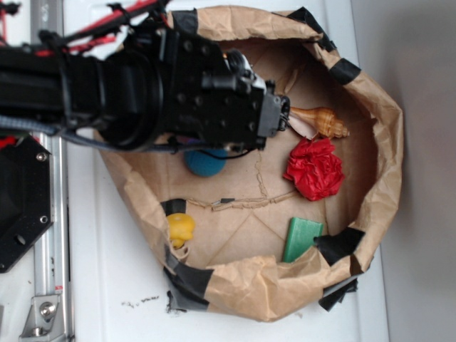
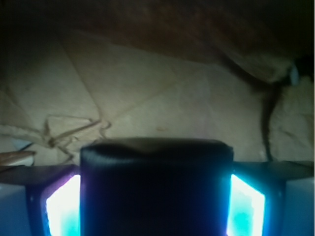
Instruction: Grab the black box.
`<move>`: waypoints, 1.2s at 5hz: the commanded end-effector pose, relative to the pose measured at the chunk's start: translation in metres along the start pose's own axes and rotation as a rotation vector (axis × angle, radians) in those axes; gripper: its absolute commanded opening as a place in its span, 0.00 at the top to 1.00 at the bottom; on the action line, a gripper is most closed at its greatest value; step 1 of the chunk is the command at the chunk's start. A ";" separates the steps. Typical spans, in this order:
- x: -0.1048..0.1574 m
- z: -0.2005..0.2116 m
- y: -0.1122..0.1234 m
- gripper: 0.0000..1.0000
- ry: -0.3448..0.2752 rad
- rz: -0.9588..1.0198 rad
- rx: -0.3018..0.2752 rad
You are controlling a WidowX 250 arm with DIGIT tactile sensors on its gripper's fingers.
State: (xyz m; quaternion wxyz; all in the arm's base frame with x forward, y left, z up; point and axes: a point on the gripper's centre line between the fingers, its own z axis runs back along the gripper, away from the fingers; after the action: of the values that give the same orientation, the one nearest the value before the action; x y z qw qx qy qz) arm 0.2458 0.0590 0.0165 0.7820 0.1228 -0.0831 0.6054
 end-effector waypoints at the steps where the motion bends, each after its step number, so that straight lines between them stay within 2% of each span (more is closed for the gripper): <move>1: 0.013 0.011 0.018 1.00 -0.006 0.028 -0.035; 2: 0.023 0.035 0.016 1.00 -0.104 -0.129 -0.051; 3: 0.032 0.086 0.007 1.00 -0.283 -0.355 -0.113; 4: 0.024 0.132 -0.011 1.00 -0.272 -0.537 -0.110; 5: 0.010 0.146 -0.019 1.00 -0.175 -0.652 -0.083; 6: 0.009 0.144 -0.006 1.00 -0.158 -0.718 -0.122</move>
State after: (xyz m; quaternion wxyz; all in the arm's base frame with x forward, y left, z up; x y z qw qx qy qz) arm 0.2543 0.0109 0.1386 0.9434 0.1560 -0.1039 0.2735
